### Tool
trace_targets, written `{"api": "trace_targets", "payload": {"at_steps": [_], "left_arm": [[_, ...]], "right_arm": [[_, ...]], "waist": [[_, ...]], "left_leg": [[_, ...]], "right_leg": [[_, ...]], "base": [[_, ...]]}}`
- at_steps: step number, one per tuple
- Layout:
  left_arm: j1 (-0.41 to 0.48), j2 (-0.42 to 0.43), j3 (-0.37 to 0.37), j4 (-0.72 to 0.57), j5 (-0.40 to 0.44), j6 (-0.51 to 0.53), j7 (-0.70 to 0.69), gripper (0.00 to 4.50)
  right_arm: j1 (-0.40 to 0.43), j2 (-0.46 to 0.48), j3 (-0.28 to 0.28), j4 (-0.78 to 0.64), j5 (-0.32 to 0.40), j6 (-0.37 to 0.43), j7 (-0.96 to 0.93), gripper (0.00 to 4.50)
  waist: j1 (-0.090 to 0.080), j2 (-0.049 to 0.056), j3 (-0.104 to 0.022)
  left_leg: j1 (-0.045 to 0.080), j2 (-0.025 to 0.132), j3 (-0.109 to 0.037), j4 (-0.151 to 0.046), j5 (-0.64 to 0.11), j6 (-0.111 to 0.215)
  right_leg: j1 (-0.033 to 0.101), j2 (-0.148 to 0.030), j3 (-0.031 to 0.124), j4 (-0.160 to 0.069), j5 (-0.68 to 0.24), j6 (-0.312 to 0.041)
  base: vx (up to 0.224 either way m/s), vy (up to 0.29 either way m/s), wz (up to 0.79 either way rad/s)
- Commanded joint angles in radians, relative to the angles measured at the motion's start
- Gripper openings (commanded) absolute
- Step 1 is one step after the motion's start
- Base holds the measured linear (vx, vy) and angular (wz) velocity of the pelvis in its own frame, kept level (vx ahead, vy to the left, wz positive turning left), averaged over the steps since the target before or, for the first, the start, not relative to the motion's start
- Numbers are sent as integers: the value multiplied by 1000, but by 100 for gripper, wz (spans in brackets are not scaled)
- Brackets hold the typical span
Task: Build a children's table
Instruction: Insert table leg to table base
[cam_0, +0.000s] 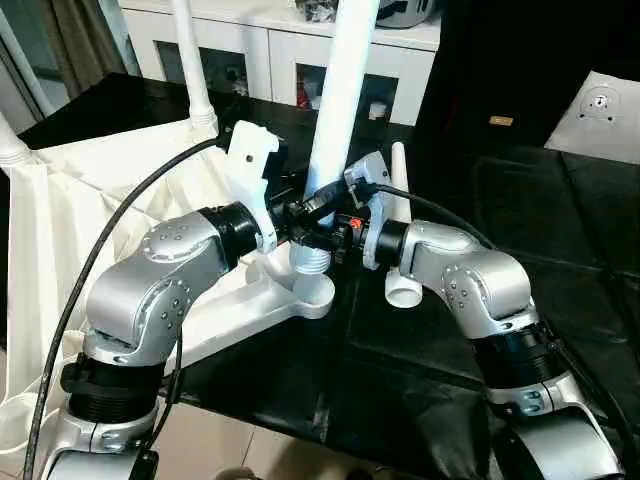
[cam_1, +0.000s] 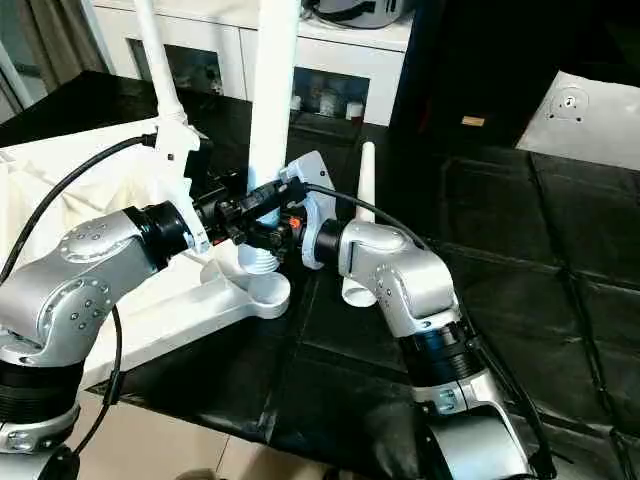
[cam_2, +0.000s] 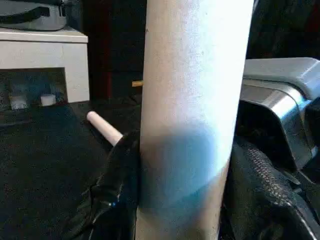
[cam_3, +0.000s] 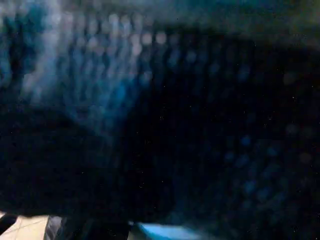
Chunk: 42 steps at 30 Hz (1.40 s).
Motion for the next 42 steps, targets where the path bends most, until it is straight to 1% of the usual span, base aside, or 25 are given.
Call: {"api": "trace_targets", "payload": {"at_steps": [1,5,6,7,8,11,12,14,17,19,22,23,25,28,29,31,33,34,35,36,38,39,40,41,42], "left_arm": [[-8,7,-20,-16,12,-2,-9,198],[-15,-27,13,-21,-33,40,21,198],[-12,-34,21,-32,-68,55,4,233],[-10,-39,27,-39,-92,66,-8,233],[-7,-47,32,-45,-111,67,-16,254],[3,-49,26,-59,-124,61,-37,271],[7,-49,24,-63,-123,59,-41,301],[10,-55,29,-64,-129,56,-42,310],[8,-89,69,-54,-157,48,-19,315],[4,-107,99,-40,-170,36,-2,349],[0,-121,129,-30,-183,12,5,357],[1,-120,131,-29,-178,0,1,373],[6,-111,125,-32,-170,-7,-12,397],[22,-73,101,-45,-146,-6,-53,403],[34,5,50,-48,-80,5,-87,437],[41,57,18,-50,-46,10,-110,438],[48,84,9,-58,-45,8,-132,445],[54,103,6,-67,-49,7,-151,445],[68,131,19,-93,-89,23,-191,449],[72,138,25,-100,-104,28,-204,450],[78,148,36,-109,-124,31,-221,450],[86,153,63,-120,-164,42,-239,450],[98,155,123,-131,-242,65,-266,450],[99,156,129,-132,-249,67,-269,450],[106,158,170,-132,-302,77,-290,450]], "right_arm": [[-11,-8,-11,2,-2,0,2,196],[-7,-4,-11,2,2,1,1,195],[-6,-3,-10,1,1,0,0,195],[-5,-2,-9,0,1,-1,0,195],[-4,0,-8,-1,1,-2,-1,195],[-3,5,-7,1,1,-5,-3,195],[-4,6,-7,2,1,-6,-3,195],[-6,8,-7,5,1,-8,-3,195],[-9,11,-8,10,1,-10,-2,195],[-11,13,-7,14,-1,-12,-1,195],[-12,15,-7,18,-2,-14,0,195],[-12,16,-8,19,-2,-15,0,195],[-12,16,-8,20,-3,-17,0,195],[-12,15,-9,22,-5,-20,0,195],[-12,10,-9,26,-11,-26,1,195],[-13,5,-11,29,-13,-29,4,195],[-14,0,-13,32,-14,-31,6,195],[-14,-3,-15,33,-15,-32,8,195],[-12,-11,-17,39,-17,-35,13,195],[-12,-13,-18,40,-18,-36,14,195],[-12,-16,-19,43,-19,-38,15,195],[-9,-21,-19,45,-20,-41,18,195],[-4,-27,-20,48,-21,-47,22,195],[-3,-27,-20,48,-22,-47,22,195],[1,-30,-20,48,-23,-51,24,195]], "waist": [[3,2,-72],[3,0,-72],[4,0,-72],[3,-1,-72],[4,0,-72],[4,1,-72],[4,1,-72],[3,0,-71],[4,0,-71],[4,0,-71],[5,-1,-72],[6,-1,-72],[5,-1,-71],[5,1,-71],[5,3,-71],[2,3,-70],[3,8,-71],[3,7,-71],[3,6,-71],[2,9,-70],[1,8,-71],[1,9,-71],[1,9,-71],[1,9,-71],[1,10,-70]], "left_leg": [[-21,42,-5,-60,20,35],[-22,42,-4,-59,22,33],[-23,41,-4,-60,21,33],[-24,41,-5,-60,20,34],[-24,40,-5,-60,20,34],[-22,43,-6,-60,18,38],[-21,43,-6,-60,19,39],[-22,42,-5,-60,15,39],[-23,42,-5,-60,17,37],[-23,42,-5,-60,16,39],[-24,40,-5,-60,18,41],[-23,41,-6,-60,18,44],[-23,41,-6,-60,17,46],[-22,41,-7,-61,18,45],[-19,44,-9,-63,15,47],[-18,44,-7,-63,13,40],[-18,44,-7,-62,19,34],[-18,45,-7,-62,17,31],[-18,46,-8,-63,18,28],[-18,46,-8,-63,13,24],[-18,46,-7,-62,16,18],[-18,45,-6,-62,14,17],[-20,44,-5,-62,11,13],[-20,44,-5,-62,8,11],[-20,44,-5,-62,1,8]], "right_leg": [[75,-87,70,-63,-261,-62],[77,-88,70,-61,-248,-71],[78,-88,70,-62,-250,-74],[78,-88,69,-63,-254,-73],[78,-88,69,-63,-256,-72],[75,-87,69,-64,-263,-72],[75,-87,69,-63,-259,-73],[76,-87,69,-65,-261,-71],[77,-88,69,-65,-268,-68],[76,-87,68,-67,-270,-64],[78,-86,68,-66,-271,-59],[76,-86,68,-67,-271,-59],[76,-86,68,-67,-270,-56],[75,-86,67,-65,-270,-53],[72,-86,67,-67,-277,-48],[72,-86,68,-65,-276,-53],[72,-87,69,-61,-264,-62],[72,-88,70,-62,-261,-65],[74,-89,70,-58,-250,-75],[73,-88,71,-56,-236,-85],[75,-88,72,-53,-217,-98],[75,-88,72,-53,-214,-105],[76,-89,73,-51,-210,-114],[77,-91,73,-51,-211,-121],[76,-88,72,-52,-213,-125]], "base": [[0,0,0],[0,0,0],[0,0,0],[0,0,0],[0,0,0],[0,0,0],[0,0,0],[0,0,0],[0,0,0],[0,0,0],[0,0,0],[0,0,0],[0,0,0],[0,0,0],[0,0,0],[0,0,0],[0,0,0],[0,0,0],[0,0,0],[0,0,0],[0,0,0],[0,0,0],[0,0,0],[0,0,0],[0,0,0]]}}
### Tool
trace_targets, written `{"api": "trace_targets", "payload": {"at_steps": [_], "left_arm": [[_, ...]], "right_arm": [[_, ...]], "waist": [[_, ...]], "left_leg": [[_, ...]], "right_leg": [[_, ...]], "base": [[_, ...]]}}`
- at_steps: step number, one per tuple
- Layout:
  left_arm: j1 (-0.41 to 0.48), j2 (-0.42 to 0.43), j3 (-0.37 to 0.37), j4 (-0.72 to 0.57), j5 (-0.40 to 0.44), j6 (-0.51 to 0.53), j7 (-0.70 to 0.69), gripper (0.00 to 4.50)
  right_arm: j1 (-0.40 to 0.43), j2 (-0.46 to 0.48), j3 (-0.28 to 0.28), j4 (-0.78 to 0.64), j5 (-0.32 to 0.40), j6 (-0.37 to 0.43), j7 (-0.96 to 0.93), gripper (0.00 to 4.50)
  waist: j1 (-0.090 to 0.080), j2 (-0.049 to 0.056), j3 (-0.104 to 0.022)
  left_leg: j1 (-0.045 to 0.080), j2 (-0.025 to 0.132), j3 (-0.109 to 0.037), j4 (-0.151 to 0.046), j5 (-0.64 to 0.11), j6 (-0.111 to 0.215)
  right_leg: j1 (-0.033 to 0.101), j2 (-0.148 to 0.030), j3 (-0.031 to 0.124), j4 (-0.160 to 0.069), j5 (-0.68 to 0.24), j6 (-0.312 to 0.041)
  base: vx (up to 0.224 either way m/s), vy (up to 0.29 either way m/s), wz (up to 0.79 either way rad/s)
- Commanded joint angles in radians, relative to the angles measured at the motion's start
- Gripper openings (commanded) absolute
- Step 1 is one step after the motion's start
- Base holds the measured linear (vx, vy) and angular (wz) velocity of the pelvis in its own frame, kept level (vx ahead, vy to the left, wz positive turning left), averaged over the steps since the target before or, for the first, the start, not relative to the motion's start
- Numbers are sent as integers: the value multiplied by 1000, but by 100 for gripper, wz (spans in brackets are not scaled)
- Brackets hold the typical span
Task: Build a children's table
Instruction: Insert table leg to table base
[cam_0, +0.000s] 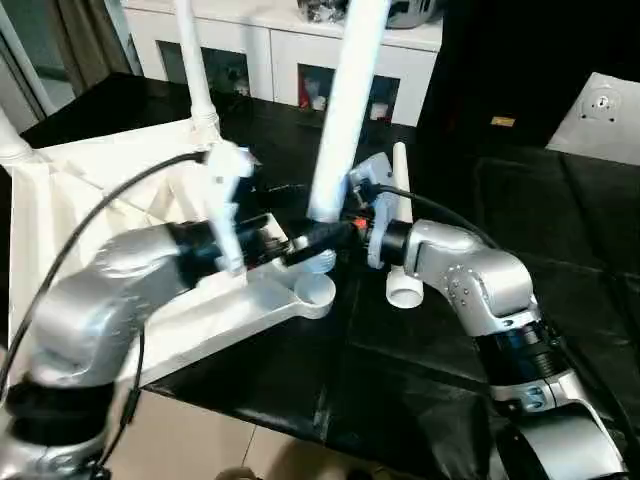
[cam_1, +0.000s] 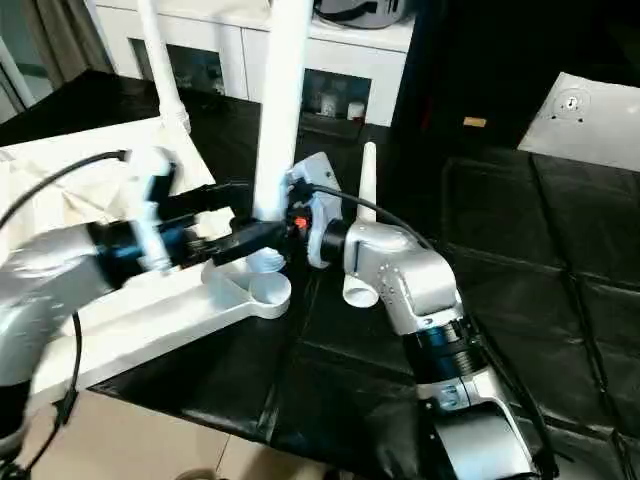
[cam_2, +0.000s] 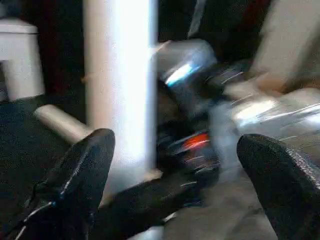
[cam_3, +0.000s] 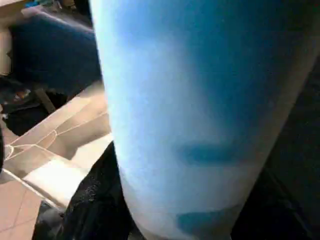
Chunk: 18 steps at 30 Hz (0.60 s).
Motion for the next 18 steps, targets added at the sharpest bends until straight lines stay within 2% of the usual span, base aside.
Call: {"api": "trace_targets", "payload": {"at_steps": [1,3,4,5,6,7,8,9,11,12,14,15,16,17,18], "left_arm": [[2,2,75,-10,-98,23,-28,450],[-10,-20,154,54,-146,12,1,450],[-11,-21,159,59,-145,10,5,450],[-33,-28,183,127,-100,-17,47,450],[-57,-27,178,181,-26,-47,102,450],[-58,-27,178,183,-24,-47,103,450],[-66,-26,174,201,2,-57,123,450],[-109,-27,158,285,107,-87,237,450],[-154,-36,139,357,170,-91,348,450],[-173,-46,118,372,190,-96,371,450],[-198,-73,87,371,190,-99,370,450],[-215,-90,58,369,203,-106,358,450],[-222,-101,43,364,204,-104,350,450],[-233,-117,24,357,205,-102,340,450],[-237,-124,16,352,203,-100,334,450]], "right_arm": [[6,-6,-12,-3,-8,-17,8,195],[13,-7,-8,-8,-7,-20,9,195],[13,-7,-7,-9,-7,-20,10,195],[18,-7,-2,-14,-6,-23,13,195],[21,-5,3,-20,-5,-24,15,195],[21,-5,3,-20,-5,-24,16,195],[22,-4,4,-22,-4,-24,17,195],[25,1,11,-34,2,-21,23,195],[28,7,17,-47,9,-19,31,195],[29,10,21,-50,11,-19,33,195],[28,12,25,-49,10,-22,36,195],[28,14,28,-46,7,-26,36,195],[28,14,29,-43,4,-29,36,195],[28,14,31,-39,0,-32,37,195],[28,14,32,-38,-1,-34,37,195]], "waist": [[1,10,-70],[1,10,-69],[1,9,-68],[1,8,-68],[1,8,-67],[2,5,-67],[4,7,-68],[5,7,-69],[8,6,-69],[10,7,-71],[14,6,-76],[17,7,-77],[18,7,-77],[24,5,-79],[25,5,-79]], "left_leg": [[-20,40,-2,-62,-7,10],[-21,39,-3,-62,-22,12],[-21,38,-2,-62,-26,14],[-19,35,-2,-63,-31,23],[-17,34,-2,-63,-34,25],[-17,34,-3,-64,-37,29],[-15,33,-3,-64,-38,29],[-16,37,-5,-65,-37,27],[-8,36,-5,-64,-53,28],[-15,37,-9,-66,-43,24],[-14,45,-13,-65,-9,20],[-13,48,-12,-64,3,22],[-15,48,-12,-64,8,24],[-17,49,-11,-61,21,25],[-18,49,-11,-61,24,24]], "right_leg": [[78,-87,73,-56,-220,-124],[79,-86,71,-61,-242,-115],[79,-84,70,-64,-255,-107],[78,-80,67,-72,-303,-71],[76,-79,67,-75,-318,-57],[76,-76,66,-79,-346,-22],[76,-78,65,-80,-356,-12],[75,-80,65,-81,-363,-4],[68,-73,64,-84,-364,32],[76,-80,62,-81,-360,37],[73,-86,65,-71,-310,11],[69,-88,68,-67,-270,-21],[69,-88,68,-65,-254,-36],[72,-92,70,-58,-207,-71],[73,-93,71,-54,-192,-80]], "base": [[0,0,0],[0,0,0],[0,0,0],[0,0,0],[0,0,0],[0,0,0],[0,0,0],[0,0,0],[0,0,0],[0,0,0],[0,0,0],[0,0,0],[0,0,0],[0,0,0],[0,0,0]]}}
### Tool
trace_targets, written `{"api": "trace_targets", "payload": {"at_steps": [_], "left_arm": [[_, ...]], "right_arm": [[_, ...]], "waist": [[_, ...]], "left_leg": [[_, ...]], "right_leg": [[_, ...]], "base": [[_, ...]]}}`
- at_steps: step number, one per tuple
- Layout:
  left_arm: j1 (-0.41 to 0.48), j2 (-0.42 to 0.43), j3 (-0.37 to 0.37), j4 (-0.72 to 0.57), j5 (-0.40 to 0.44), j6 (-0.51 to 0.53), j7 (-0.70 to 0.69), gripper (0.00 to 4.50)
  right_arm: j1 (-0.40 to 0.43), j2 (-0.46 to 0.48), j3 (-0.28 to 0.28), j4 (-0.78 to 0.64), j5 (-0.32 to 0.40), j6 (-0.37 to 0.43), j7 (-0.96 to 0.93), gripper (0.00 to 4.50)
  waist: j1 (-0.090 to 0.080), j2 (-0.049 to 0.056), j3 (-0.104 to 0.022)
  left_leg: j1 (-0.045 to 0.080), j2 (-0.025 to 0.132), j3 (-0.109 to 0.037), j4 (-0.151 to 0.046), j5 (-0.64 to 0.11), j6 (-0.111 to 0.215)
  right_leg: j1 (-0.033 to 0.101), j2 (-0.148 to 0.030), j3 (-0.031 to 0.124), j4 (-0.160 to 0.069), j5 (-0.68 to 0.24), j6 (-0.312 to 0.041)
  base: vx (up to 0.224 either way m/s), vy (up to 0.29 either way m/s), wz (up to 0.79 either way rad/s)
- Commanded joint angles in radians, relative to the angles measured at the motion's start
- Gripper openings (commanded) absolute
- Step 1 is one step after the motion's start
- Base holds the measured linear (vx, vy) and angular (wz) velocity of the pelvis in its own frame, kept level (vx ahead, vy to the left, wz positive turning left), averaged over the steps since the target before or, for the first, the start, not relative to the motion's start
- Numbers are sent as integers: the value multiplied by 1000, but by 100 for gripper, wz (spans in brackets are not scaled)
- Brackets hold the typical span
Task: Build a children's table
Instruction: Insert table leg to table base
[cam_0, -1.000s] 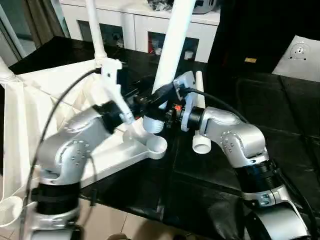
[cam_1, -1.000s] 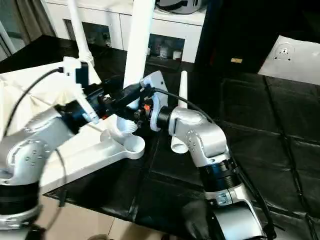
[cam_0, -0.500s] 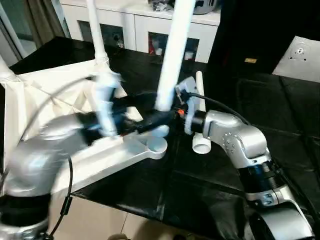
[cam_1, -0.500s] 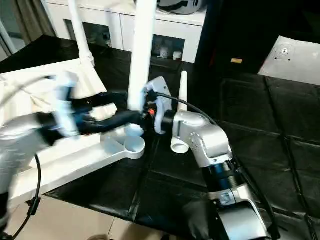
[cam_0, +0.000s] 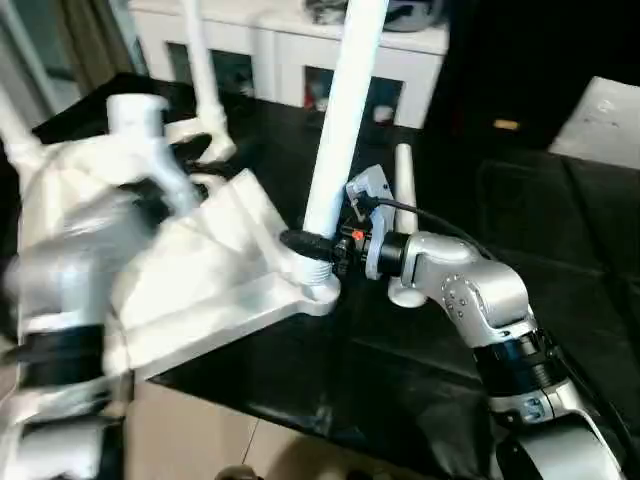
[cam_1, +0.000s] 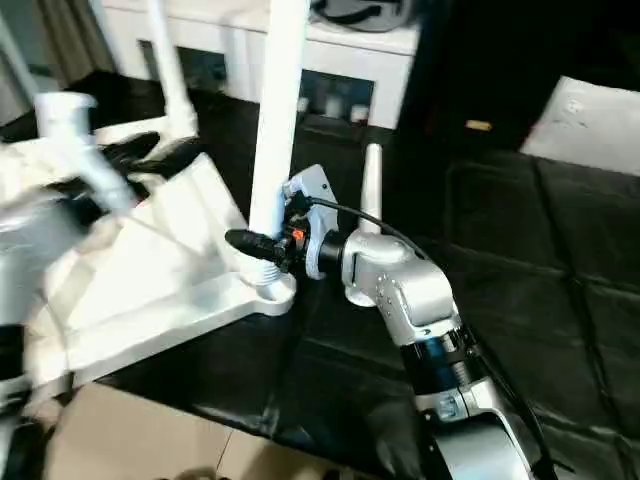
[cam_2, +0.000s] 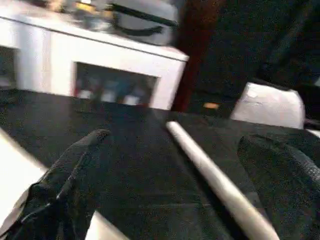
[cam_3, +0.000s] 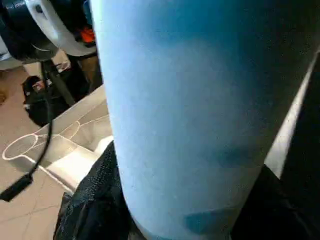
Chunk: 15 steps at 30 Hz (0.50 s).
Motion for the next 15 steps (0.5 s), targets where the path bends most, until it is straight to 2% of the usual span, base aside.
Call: {"api": "trace_targets", "payload": {"at_steps": [1,3,5,6,8,11,15], "left_arm": [[-29,-15,-44,-47,7,4,-29,450],[-33,-21,-67,-81,-1,11,-44,450],[-29,-20,-81,-121,-19,29,-52,450],[-25,-17,-92,-153,-31,43,-57,450],[-10,-2,-119,-207,-37,61,-74,450],[-1,6,-135,-232,-30,64,-77,450],[25,23,-169,-274,11,56,-78,450]], "right_arm": [[-8,-7,-2,-15,-10,-20,2,195],[-5,-7,-2,-16,-15,-22,-1,195],[-2,-8,-3,-17,-18,-24,-3,195],[0,-10,-4,-17,-19,-25,-5,195],[1,-11,-5,-14,-23,-29,-9,195],[-1,-10,-7,-8,-26,-35,-13,195],[-5,-4,-9,7,-35,-54,-27,194]], "waist": [[1,13,-78],[1,10,-78],[-1,9,-75],[-3,13,-74],[-5,12,-72],[-7,13,-69],[-7,13,-69]], "left_leg": [[-16,48,-8,-61,27,22],[-18,48,-7,-60,20,20],[-21,45,-6,-62,0,19],[-20,45,-5,-61,-12,14],[-17,45,-5,-63,-26,12],[-16,41,-5,-63,-47,14],[-15,43,-6,-64,-53,12]], "right_leg": [[76,-93,71,-49,-170,-95],[79,-94,72,-47,-161,-107],[82,-95,70,-55,-205,-94],[81,-95,70,-59,-231,-86],[79,-92,69,-62,-261,-78],[76,-88,65,-73,-335,-41],[73,-87,63,-76,-351,-26]], "base": [[0,0,0],[0,0,0],[0,0,0],[0,0,0],[0,0,0],[0,0,0],[0,0,0]]}}
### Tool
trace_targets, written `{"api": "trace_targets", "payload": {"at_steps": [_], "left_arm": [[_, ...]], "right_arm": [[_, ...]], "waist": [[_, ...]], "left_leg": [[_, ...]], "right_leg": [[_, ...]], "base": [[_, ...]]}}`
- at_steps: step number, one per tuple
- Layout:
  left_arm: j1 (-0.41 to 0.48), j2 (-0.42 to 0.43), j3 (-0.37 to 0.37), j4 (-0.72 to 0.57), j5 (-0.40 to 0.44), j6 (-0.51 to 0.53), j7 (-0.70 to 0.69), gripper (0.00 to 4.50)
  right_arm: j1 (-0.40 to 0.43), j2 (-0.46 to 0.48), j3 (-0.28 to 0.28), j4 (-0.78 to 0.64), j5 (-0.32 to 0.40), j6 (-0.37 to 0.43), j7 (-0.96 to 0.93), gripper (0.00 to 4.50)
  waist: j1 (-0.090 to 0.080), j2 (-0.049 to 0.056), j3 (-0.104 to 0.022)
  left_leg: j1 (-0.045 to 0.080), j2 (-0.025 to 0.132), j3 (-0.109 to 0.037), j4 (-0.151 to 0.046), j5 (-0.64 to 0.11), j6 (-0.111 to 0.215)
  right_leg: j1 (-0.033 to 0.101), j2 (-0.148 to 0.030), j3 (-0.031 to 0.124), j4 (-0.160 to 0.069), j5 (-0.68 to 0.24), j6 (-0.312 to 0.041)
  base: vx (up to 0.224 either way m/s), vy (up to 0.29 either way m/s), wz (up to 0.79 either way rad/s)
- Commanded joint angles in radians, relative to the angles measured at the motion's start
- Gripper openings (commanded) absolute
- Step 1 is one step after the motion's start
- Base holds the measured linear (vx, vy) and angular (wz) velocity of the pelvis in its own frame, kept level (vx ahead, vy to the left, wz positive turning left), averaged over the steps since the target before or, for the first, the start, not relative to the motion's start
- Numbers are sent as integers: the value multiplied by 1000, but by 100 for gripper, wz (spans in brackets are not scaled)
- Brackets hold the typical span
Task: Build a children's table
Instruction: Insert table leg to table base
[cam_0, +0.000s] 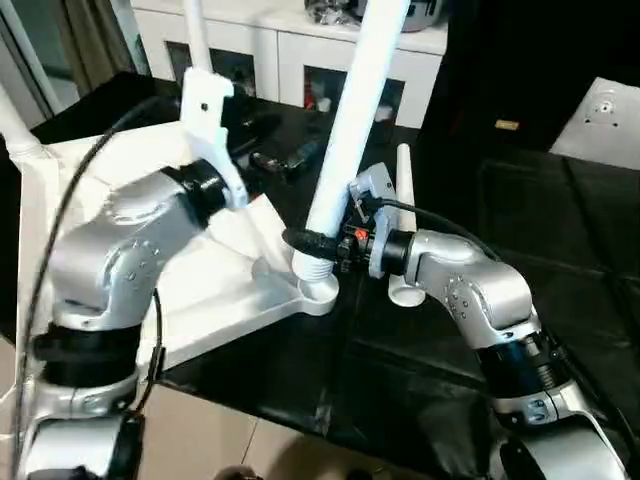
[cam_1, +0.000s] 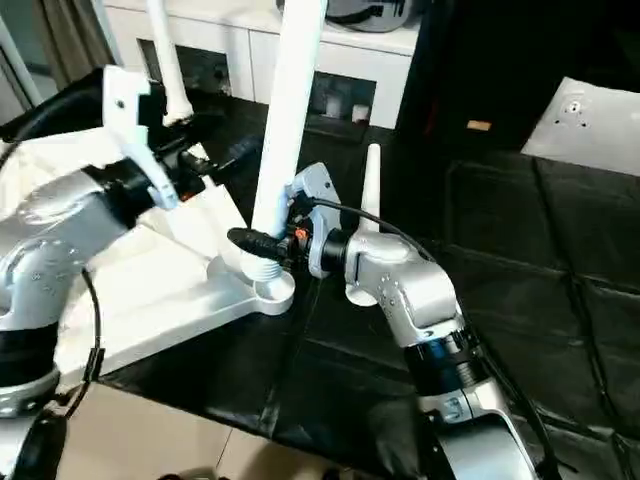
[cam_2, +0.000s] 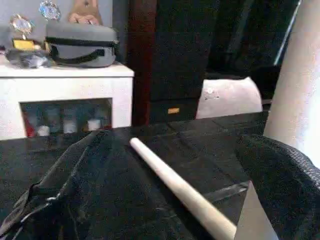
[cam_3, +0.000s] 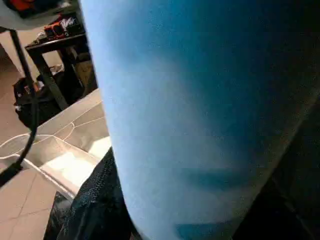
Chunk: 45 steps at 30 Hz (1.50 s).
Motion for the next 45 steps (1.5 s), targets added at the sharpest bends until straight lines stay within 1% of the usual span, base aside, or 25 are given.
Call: {"api": "trace_targets", "payload": {"at_steps": [1,3,8,9,11,12,13,15,18,19,22,23,24,25,26,28,30,32,33,34,36,37,40,44,45], "left_arm": [[11,-7,-96,-52,-5,11,-49,450],[32,-3,-98,-63,14,-12,-48,450],[126,52,-44,-86,31,-8,-26,450],[174,68,-23,-110,24,2,-30,450],[227,88,-8,-136,30,11,-32,450],[227,88,-8,-136,30,11,-32,450],[304,116,-17,-180,41,3,-54,450],[383,144,-62,-231,44,-20,-96,450],[448,176,-136,-272,63,-36,-131,450],[482,193,-189,-282,84,-33,-140,450],[495,192,-215,-272,102,-25,-128,450],[498,189,-225,-264,114,-27,-120,422],[503,187,-248,-238,148,-40,-109,416],[508,198,-292,-180,225,-83,-94,416],[510,202,-303,-164,249,-98,-92,412],[506,206,-305,-132,276,-116,-78,401],[496,209,-291,-96,287,-134,-64,374],[493,209,-278,-80,281,-137,-69,366],[493,209,-277,-79,280,-137,-70,366],[492,211,-273,-72,277,-135,-75,345],[489,221,-265,-33,289,-162,-106,324],[488,222,-265,-30,291,-165,-109,328],[476,237,-261,-3,287,-183,-152,284],[458,265,-269,25,268,-184,-221,275],[456,267,-270,28,268,-182,-226,244]], "right_arm": [[-10,7,-3,15,-16,-16,-26,194],[-6,14,-8,17,-21,-35,-39,194],[30,41,-74,-11,-4,-84,-102,194],[49,55,-108,-24,2,-115,-135,194],[71,66,-136,-39,7,-143,-158,194],[71,66,-136,-39,7,-143,-158,194],[104,63,-151,-63,6,-165,-166,194],[138,58,-162,-80,0,-174,-184,194],[170,50,-163,-91,-13,-185,-198,194],[193,44,-158,-95,-34,-199,-211,194],[211,38,-145,-93,-68,-243,-223,194],[219,38,-139,-90,-84,-278,-223,194],[234,27,-124,-101,-87,-246,-220,194],[260,15,-104,-125,-77,-213,-196,194],[268,13,-98,-132,-72,-205,-190,194],[278,8,-92,-140,-71,-206,-184,194],[290,7,-89,-155,-69,-204,-183,194],[297,7,-90,-163,-66,-202,-182,194],[297,7,-90,-164,-66,-202,-182,194],[299,6,-90,-167,-65,-202,-182,194],[307,0,-87,-183,-62,-194,-180,194],[308,-1,-86,-184,-61,-193,-180,194],[313,-9,-80,-195,-59,-187,-170,194],[321,-16,-74,-208,-60,-183,-160,194],[321,-17,-74,-208,-61,-184,-159,194]], "waist": [[1,10,-70],[2,9,-71],[-1,12,-73],[0,13,-74],[-5,15,-70],[-5,15,-70],[-5,13,-70],[-7,9,-65],[-10,12,-63],[-8,12,-62],[-12,12,-57],[-14,12,-57],[-18,12,-55],[-21,12,-52],[-24,12,-51],[-28,12,-55],[-30,19,-60],[-34,21,-61],[-35,21,-62],[-36,21,-62],[-37,20,-62],[-36,20,-63],[-33,20,-65],[-34,21,-63],[-35,20,-63]], "left_leg": [[-16,42,-6,-64,-50,15],[-17,42,-6,-63,-45,16],[-16,46,-7,-65,-27,11],[-16,46,-6,-64,-22,10],[-15,45,-5,-67,-47,8],[-15,45,-5,-68,-54,7],[-12,45,-5,-68,-64,10],[-14,47,-6,-72,-76,16],[-13,44,-4,-73,-97,21],[-8,44,-4,-73,-113,22],[-10,38,-2,-72,-141,17],[-10,36,-2,-72,-146,17],[-10,34,-3,-72,-157,19],[-8,30,-3,-71,-178,25],[-7,27,-3,-70,-195,27],[-8,27,-6,-69,-201,26],[-8,35,-11,-73,-189,27],[-6,46,-14,-78,-188,28],[-4,46,-14,-77,-186,28],[-7,47,-14,-78,-177,28],[-7,45,-12,-77,-162,32],[-8,43,-10,-76,-148,37],[-11,45,-10,-76,-114,40],[-9,47,-10,-77,-122,37],[-9,48,-10,-77,-124,36]], "right_leg": [[73,-86,63,-77,-349,-21],[73,-88,64,-75,-341,-24],[71,-87,67,-64,-275,-50],[72,-88,67,-63,-265,-54],[70,-85,67,-66,-284,-54],[71,-86,67,-67,-293,-51],[69,-86,66,-71,-313,-46],[70,-88,67,-75,-339,-36],[66,-85,67,-81,-388,-25],[62,-84,66,-88,-418,-15],[61,-82,62,-99,-482,17],[62,-82,61,-101,-493,23],[62,-77,57,-108,-516,42],[58,-73,53,-117,-545,64],[58,-72,50,-122,-575,91],[61,-74,44,-126,-586,105],[64,-76,43,-122,-530,85],[64,-78,49,-110,-450,33],[63,-79,51,-107,-435,20],[65,-81,54,-101,-410,-1],[66,-82,59,-97,-385,-21],[67,-83,61,-95,-373,-29],[71,-85,63,-89,-346,-35],[70,-87,64,-87,-345,-50],[71,-87,64,-87,-348,-52]], "base": [[0,0,0],[0,0,0],[0,0,0],[0,0,0],[0,0,0],[0,0,0],[0,0,0],[0,0,0],[0,0,0],[0,0,0],[0,0,0],[0,0,0],[0,0,0],[0,0,0],[0,0,0],[0,0,0],[0,0,0],[0,0,0],[0,0,0],[0,0,0],[0,0,0],[0,0,0],[0,0,0],[0,0,0],[0,0,0]]}}
